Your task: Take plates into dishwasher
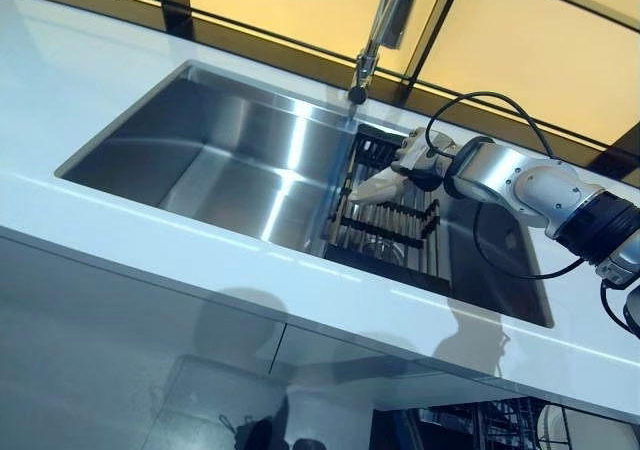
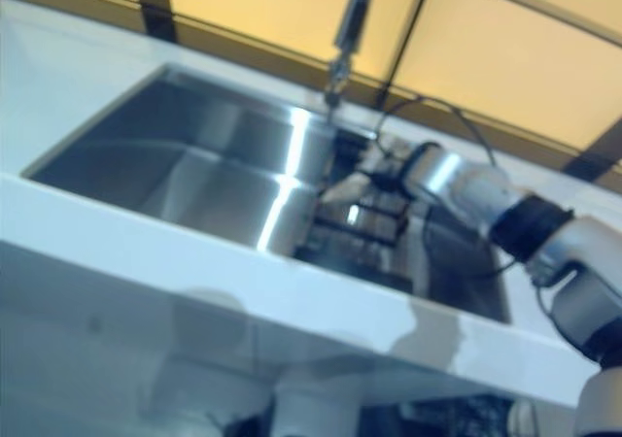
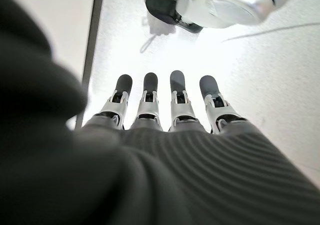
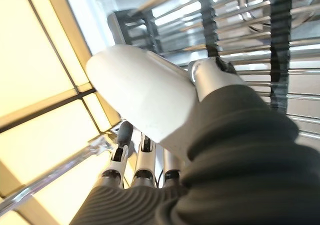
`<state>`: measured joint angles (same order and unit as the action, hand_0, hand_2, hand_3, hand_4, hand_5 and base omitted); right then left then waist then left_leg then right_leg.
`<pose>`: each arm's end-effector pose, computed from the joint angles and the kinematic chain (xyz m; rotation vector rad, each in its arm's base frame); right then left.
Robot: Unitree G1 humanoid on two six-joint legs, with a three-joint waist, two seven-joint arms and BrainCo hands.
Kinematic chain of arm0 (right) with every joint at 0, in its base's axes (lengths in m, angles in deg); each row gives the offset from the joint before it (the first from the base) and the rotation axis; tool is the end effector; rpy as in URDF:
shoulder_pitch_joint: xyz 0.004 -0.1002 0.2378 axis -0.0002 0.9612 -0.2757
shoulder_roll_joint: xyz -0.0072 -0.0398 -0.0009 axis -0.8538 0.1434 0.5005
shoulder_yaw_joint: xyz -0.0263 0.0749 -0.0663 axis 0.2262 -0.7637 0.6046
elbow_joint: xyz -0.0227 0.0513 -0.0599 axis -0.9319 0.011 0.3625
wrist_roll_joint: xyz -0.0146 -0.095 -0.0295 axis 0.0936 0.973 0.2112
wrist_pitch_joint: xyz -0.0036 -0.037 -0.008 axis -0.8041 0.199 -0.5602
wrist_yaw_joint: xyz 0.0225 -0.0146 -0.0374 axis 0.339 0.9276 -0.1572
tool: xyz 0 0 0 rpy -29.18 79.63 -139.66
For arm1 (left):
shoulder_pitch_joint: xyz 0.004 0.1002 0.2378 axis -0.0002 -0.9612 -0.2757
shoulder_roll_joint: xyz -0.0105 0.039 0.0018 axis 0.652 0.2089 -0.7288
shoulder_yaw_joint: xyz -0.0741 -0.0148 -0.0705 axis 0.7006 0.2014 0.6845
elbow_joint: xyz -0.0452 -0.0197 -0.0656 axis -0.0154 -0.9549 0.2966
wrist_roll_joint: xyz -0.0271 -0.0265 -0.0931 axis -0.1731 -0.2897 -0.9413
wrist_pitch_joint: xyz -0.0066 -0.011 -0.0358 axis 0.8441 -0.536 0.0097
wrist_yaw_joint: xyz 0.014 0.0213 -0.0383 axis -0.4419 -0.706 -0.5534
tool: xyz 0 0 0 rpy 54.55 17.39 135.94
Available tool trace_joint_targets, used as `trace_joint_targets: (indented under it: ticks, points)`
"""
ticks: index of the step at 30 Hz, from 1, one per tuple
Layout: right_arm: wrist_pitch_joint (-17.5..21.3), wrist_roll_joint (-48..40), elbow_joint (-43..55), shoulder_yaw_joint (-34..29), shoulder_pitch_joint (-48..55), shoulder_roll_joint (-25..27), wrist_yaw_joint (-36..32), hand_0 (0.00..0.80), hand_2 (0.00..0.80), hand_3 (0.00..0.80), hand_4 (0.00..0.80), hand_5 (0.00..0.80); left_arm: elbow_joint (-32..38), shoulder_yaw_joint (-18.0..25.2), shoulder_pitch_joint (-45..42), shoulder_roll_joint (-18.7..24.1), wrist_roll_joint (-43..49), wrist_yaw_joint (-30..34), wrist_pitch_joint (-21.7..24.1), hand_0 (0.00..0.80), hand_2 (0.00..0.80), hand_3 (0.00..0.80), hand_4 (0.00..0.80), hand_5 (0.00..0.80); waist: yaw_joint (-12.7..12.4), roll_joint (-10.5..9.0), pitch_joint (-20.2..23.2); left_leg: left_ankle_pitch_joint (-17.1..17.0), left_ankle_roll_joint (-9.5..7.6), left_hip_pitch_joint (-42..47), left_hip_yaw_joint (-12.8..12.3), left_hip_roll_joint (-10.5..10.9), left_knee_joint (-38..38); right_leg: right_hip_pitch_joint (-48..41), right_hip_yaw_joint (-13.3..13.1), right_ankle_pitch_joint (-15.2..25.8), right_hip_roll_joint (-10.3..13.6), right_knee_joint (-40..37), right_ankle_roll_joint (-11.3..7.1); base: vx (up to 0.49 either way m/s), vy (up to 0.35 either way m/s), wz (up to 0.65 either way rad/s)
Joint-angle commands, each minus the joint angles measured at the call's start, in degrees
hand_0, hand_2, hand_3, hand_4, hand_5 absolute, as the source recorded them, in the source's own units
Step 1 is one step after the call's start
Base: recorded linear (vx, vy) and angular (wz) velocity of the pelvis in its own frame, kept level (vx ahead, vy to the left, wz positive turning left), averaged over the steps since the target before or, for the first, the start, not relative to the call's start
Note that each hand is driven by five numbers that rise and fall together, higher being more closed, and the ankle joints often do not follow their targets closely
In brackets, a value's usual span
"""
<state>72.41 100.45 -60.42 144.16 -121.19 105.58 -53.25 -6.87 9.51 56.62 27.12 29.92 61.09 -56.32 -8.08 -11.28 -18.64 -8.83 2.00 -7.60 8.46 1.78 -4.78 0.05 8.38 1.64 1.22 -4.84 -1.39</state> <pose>0.3218 -0.1683 0.3304 -2.3872 -0.4755 0.1834 0.1372 0.2443 -0.0873 0.0777 1.0113 0.3423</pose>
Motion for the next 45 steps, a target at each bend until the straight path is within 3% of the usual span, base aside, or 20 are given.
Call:
trace_joint_targets:
  ticks: [1,8,17,21,29,37,45]
  points:
    - [-3.9,-5.7,-1.3,0.1,-3.7,3.7,1.8,0.800,0.800,0.800,0.800,0.800,-2.7,0.6,-1.8,-0.7,3.3,0.1,0.8,0.000,0.000,0.000,0.000,0.000,1.6,-1.56,4.9,5.8,0.14,4.8,-4.3,-1.6,-0.2,1.2,-1.6,5.1,4.1,0.0,-5.91,0.035,0.013,-0.23]
    - [-5.4,-12.5,-1.8,-1.5,-1.9,5.3,2.7,0.800,0.800,0.800,0.800,0.800,-3.0,0.4,-2.2,-1.2,4.4,0.6,1.3,0.000,0.000,0.000,0.000,0.000,2.8,-1.11,6.2,6.5,-0.06,6.3,-5.3,-1.6,-0.2,0.5,-2.9,5.0,4.2,0.3,-6.01,0.024,0.013,-0.16]
    - [-11.6,-28.7,-6.0,-3.8,-0.8,7.1,3.8,0.800,0.800,0.800,0.800,0.800,-3.6,0.4,-2.7,-1.4,6.8,2.0,1.7,0.000,0.000,0.000,0.000,0.000,4.4,-0.20,7.8,7.9,-0.35,8.8,-6.6,-1.7,-0.2,-0.8,-5.2,4.7,4.1,0.5,-6.02,0.037,0.020,-0.15]
    - [-12.5,-31.6,-7.6,-5.0,0.5,7.6,4.1,0.800,0.800,0.800,0.800,0.800,-3.8,0.5,-2.8,-1.6,7.5,2.2,1.7,0.000,0.000,0.000,0.000,0.000,4.8,-0.04,8.2,8.1,-0.38,9.2,-6.8,-1.7,-0.2,-1.0,-5.7,4.7,4.0,0.5,-6.00,0.019,0.010,-0.04]
    - [-14.4,-38.2,-12.5,-10.7,6.6,12.9,6.3,0.800,0.800,0.800,0.800,0.800,-3.9,0.2,-3.9,-1.4,9.4,3.6,2.1,0.000,0.000,0.000,0.000,0.000,6.7,0.96,9.4,8.9,-0.58,10.8,-8.4,-1.9,-0.2,-1.4,-7.9,4.9,4.0,0.6,-6.37,0.034,0.020,-0.14]
    - [-15.3,-49.3,-17.1,-20.1,14.1,18.6,7.3,0.800,0.800,0.800,0.800,0.800,-4.6,0.3,-3.7,-1.0,9.5,4.7,2.4,0.000,0.000,0.000,0.000,0.000,9.4,1.62,10.1,8.7,-0.44,11.2,-10.2,-2.5,-0.2,-0.4,-10.4,5.6,3.8,0.9,-6.65,0.008,0.010,-0.17]
    - [-14.1,-50.2,-23.4,-32.4,26.2,25.2,7.1,0.800,0.800,0.800,0.800,0.800,-5.2,0.1,-3.7,-0.7,9.4,5.3,2.6,0.000,0.000,0.000,0.000,0.000,11.7,1.68,10.1,8.9,-0.64,11.6,-11.4,-3.1,-0.2,0.2,-12.5,5.9,3.3,1.2,-6.78,0.009,-0.006,-0.13]
